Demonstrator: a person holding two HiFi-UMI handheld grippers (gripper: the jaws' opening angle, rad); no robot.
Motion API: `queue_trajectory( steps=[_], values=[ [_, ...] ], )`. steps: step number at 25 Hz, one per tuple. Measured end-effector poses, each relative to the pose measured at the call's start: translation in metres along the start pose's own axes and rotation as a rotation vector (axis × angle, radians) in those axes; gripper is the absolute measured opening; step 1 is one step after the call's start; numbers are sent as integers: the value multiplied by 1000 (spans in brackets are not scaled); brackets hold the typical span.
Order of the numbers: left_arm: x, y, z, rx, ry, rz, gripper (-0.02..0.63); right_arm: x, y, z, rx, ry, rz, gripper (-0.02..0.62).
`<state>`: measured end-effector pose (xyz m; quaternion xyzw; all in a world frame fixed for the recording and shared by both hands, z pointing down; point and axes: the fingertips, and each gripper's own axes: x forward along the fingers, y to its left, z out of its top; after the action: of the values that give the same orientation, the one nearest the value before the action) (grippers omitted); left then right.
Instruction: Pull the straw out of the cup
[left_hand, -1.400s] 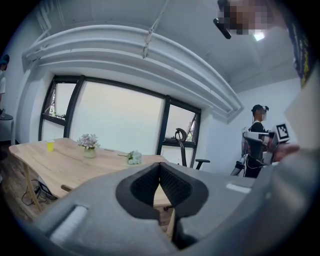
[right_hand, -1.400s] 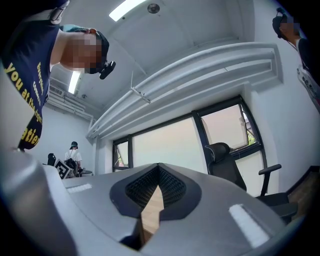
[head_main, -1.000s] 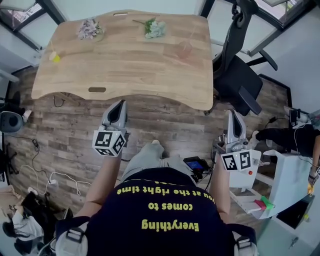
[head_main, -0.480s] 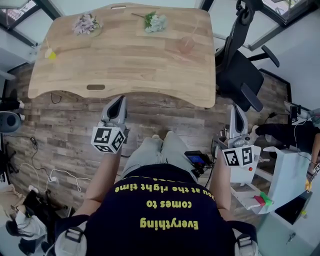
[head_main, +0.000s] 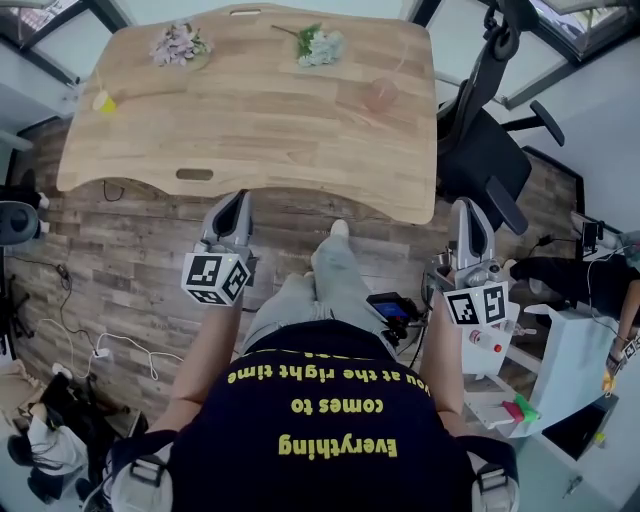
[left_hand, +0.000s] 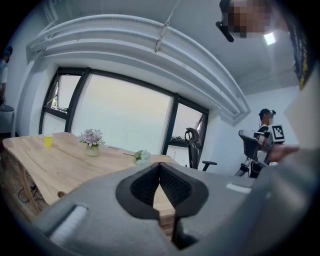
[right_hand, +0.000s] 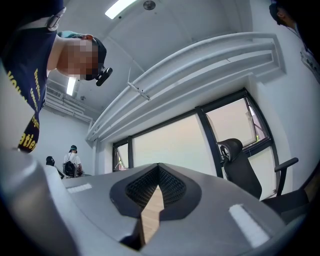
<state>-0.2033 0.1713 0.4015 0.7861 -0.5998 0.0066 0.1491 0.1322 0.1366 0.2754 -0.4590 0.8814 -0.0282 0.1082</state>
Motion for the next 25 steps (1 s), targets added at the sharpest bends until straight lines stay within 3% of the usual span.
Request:
queue_trajectory(
  steps=[13, 25],
  values=[
    [59, 8, 16, -3, 7, 27, 2, 65, -49, -2, 1, -15, 23, 6],
    [127, 17, 42, -6, -5, 58, 2, 143, -93, -3, 36, -4, 103, 6]
  ],
)
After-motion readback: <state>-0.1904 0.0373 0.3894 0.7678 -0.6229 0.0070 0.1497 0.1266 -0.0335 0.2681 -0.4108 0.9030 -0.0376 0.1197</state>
